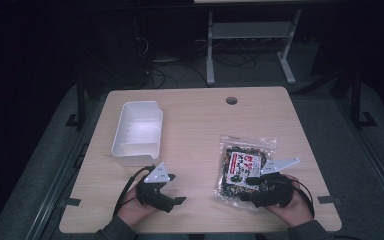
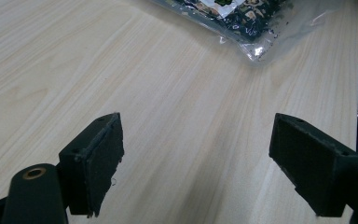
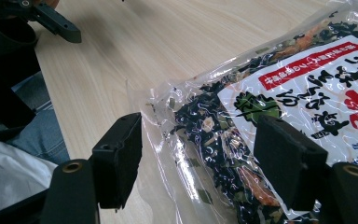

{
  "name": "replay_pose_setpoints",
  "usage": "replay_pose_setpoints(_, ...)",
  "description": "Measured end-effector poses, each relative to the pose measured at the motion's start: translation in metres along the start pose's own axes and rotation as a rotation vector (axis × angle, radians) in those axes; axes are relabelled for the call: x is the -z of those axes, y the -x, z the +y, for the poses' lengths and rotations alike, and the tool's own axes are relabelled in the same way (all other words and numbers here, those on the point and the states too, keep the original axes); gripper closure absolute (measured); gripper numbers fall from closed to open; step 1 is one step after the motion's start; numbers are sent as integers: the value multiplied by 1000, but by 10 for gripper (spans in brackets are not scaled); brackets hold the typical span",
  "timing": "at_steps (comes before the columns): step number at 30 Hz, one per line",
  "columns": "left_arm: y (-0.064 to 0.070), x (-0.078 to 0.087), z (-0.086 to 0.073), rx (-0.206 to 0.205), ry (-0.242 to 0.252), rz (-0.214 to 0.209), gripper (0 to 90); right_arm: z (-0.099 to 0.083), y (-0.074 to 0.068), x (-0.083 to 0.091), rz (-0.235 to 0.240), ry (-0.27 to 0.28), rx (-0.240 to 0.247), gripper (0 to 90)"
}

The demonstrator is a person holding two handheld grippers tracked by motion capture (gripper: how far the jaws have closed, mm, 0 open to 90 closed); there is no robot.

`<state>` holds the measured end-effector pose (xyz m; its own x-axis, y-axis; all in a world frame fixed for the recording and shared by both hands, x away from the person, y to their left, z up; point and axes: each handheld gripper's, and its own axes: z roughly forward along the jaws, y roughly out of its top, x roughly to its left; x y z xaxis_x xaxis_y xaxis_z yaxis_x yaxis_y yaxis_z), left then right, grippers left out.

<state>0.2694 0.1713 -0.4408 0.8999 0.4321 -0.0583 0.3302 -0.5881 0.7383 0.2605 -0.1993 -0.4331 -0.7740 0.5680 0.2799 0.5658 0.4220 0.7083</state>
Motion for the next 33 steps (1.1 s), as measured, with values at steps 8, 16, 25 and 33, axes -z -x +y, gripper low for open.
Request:
replay_pose_setpoints(8, 2, -2, 0, -9, -3, -11, 185, 7, 9, 7, -29, 11, 8, 319)
replay_pose_setpoints(16, 0, -1, 1, -3, 3, -9, 187, 20, 31, 16, -72, 21, -16, 319)
replay_pose_setpoints(25, 3, 0, 2, -9, 11, -11, 192, 38, 69, 35, -104, 40, -102, 332)
replay_pose_setpoints(33, 5, 0, 3, -15, 7, -11, 191, 63, 94, 41, -182, -10, -122, 341)
